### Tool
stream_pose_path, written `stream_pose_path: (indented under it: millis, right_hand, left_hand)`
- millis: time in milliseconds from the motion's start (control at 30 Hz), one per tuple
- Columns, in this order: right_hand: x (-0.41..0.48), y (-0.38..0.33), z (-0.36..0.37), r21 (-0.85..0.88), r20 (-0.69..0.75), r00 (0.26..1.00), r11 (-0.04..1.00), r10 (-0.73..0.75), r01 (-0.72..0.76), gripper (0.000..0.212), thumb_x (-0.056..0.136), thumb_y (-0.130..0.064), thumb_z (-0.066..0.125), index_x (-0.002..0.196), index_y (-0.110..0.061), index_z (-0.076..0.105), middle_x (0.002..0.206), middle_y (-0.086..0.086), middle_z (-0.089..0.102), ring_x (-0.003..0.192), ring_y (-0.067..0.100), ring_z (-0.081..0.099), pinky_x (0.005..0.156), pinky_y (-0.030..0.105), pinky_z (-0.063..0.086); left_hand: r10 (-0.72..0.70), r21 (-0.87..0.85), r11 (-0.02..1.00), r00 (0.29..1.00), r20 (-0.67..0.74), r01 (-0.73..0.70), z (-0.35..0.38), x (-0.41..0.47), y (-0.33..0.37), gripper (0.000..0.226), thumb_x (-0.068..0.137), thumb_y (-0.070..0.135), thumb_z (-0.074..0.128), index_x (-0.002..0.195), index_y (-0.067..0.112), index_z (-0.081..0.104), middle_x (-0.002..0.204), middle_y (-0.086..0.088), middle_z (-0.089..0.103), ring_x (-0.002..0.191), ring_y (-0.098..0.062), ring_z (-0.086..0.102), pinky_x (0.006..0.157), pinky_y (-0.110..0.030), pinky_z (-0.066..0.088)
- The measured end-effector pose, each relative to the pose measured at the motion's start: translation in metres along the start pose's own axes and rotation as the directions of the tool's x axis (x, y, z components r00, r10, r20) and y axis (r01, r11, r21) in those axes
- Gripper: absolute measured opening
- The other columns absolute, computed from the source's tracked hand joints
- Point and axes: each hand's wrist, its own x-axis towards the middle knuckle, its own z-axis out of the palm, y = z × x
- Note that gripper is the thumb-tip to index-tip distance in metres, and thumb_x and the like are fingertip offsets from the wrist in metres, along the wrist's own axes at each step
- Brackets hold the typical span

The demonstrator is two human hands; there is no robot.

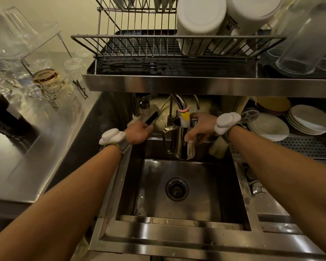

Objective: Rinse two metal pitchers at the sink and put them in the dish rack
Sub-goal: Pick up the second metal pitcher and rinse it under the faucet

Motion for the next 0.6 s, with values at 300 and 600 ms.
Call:
stream_pose_path:
  millis: [300,600]
  right_hand:
    - [0.0,0.013,0.023,0.054,-0.13,0.991,0.998,-0.033,0.041,0.083,0.06,-0.013,0.088,0.131,-0.02,0.046,0.12,0.001,0.056,0.097,0.023,0.062,0.068,0.038,0.06]
    - [-0.007,0.045,0.028,0.087,-0.108,0.994,0.996,0.025,-0.016,0.099,0.056,-0.025,0.09,0.139,-0.023,0.035,0.135,-0.001,0.05,0.115,0.02,0.053,0.08,0.037,0.056]
  left_hand:
    - [0.046,-0.39,0.921,0.992,0.117,0.003,0.021,-0.011,0.034,0.039,0.1,0.042,0.037,0.108,0.013,0.06,0.087,0.001,0.06,0.082,-0.01,0.056,0.072,-0.027,0.042]
    - [0.084,-0.329,0.943,0.991,0.1,-0.046,0.051,-0.006,0.045,0.029,0.094,0.018,0.053,0.066,0.014,0.06,0.062,-0.002,0.054,0.061,-0.014,0.05,0.065,-0.03,0.041]
